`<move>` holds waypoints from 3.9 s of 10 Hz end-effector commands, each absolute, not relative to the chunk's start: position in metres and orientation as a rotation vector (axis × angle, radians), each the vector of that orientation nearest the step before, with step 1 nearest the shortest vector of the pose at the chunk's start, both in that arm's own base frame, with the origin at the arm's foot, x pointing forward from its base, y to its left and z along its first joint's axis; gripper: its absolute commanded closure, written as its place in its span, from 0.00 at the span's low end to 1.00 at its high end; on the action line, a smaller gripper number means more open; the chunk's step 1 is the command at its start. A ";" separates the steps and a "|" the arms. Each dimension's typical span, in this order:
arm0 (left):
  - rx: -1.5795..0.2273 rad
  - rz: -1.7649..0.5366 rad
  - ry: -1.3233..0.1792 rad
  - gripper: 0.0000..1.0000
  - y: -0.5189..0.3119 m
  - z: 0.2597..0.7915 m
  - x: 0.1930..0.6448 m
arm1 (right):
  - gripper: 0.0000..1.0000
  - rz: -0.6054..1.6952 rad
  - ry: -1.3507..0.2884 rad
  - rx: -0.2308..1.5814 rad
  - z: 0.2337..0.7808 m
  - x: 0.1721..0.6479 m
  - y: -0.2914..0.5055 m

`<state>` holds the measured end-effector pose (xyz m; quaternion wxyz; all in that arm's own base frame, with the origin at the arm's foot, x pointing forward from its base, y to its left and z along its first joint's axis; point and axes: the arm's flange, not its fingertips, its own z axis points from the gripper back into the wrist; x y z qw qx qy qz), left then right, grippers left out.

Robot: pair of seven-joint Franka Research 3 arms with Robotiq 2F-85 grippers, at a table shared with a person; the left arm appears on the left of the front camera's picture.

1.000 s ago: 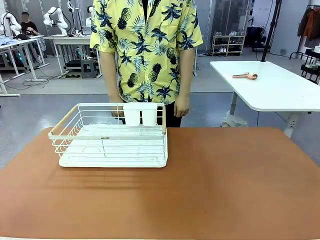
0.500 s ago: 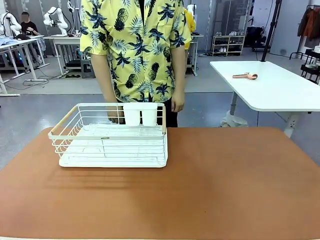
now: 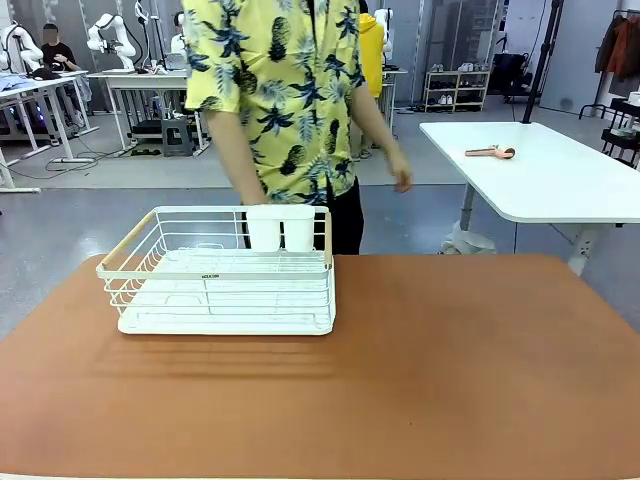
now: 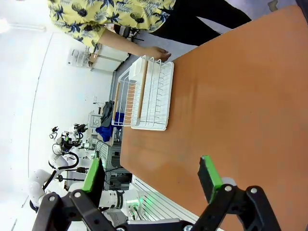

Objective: Clean the table.
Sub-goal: Pick up the Lint Roller when the human hands it over.

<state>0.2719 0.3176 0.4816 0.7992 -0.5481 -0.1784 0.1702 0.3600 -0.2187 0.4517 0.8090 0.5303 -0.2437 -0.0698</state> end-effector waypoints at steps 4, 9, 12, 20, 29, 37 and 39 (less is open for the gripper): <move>-1.180 0.355 -0.399 0.00 0.318 0.481 0.269 | 0.00 -0.147 -0.527 1.138 0.454 0.359 -0.219; -1.180 0.355 -0.399 0.00 0.318 0.481 0.269 | 0.00 -0.147 -0.527 1.138 0.454 0.359 -0.219; -1.180 0.355 -0.399 0.00 0.318 0.481 0.269 | 0.00 -0.147 -0.527 1.138 0.454 0.359 -0.219; -1.180 0.355 -0.399 0.00 0.318 0.481 0.269 | 0.00 -0.147 -0.527 1.138 0.454 0.359 -0.219; -1.180 0.355 -0.399 0.00 0.318 0.481 0.269 | 0.00 -0.147 -0.527 1.138 0.454 0.359 -0.219; -1.180 0.355 -0.399 0.00 0.318 0.481 0.269 | 0.00 -0.147 -0.527 1.138 0.454 0.359 -0.219; -1.180 0.355 -0.399 0.00 0.318 0.481 0.269 | 0.00 -0.147 -0.527 1.138 0.454 0.359 -0.219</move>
